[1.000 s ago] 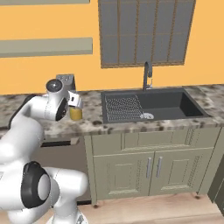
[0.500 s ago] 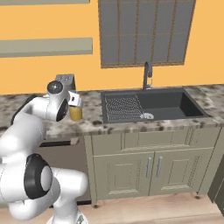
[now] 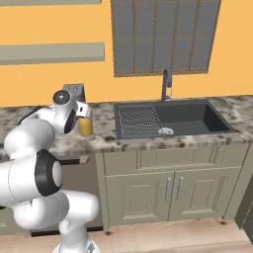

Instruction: Place the pitcher and cup on the dining counter for serving.

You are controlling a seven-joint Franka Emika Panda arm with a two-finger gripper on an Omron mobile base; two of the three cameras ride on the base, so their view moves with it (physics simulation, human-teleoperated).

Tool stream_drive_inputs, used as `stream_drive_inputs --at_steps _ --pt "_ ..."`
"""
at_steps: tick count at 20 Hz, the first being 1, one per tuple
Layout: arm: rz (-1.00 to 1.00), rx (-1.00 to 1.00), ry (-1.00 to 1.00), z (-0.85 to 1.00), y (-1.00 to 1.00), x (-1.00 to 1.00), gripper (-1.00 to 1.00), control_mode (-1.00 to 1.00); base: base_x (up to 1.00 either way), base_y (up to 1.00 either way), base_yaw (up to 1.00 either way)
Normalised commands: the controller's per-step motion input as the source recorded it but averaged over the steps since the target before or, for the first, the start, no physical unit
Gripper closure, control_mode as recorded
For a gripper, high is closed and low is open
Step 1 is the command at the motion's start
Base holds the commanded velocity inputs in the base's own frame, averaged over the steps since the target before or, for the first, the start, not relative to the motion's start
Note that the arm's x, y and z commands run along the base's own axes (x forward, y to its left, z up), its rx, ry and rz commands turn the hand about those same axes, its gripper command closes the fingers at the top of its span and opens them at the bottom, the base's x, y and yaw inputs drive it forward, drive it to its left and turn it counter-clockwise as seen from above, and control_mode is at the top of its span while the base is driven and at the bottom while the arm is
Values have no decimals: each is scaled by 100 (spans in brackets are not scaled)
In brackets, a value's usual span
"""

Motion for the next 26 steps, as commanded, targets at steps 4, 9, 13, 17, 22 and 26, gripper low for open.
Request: stream_drive_inputs --at_steps 4,9,13,17,22,26 --pt "0 0 0 -10 9 24 -100 -100 0 0 0" --pt "0 0 0 -13 6 15 -100 -100 0 0 0" --pt "0 0 0 -17 1 23 -100 -100 0 0 0" --pt "0 0 0 -10 0 19 -100 -100 0 0 0" --pt "0 0 0 -3 0 17 -100 -100 0 0 0" --pt "0 0 0 -3 0 18 -100 -100 0 0 0"
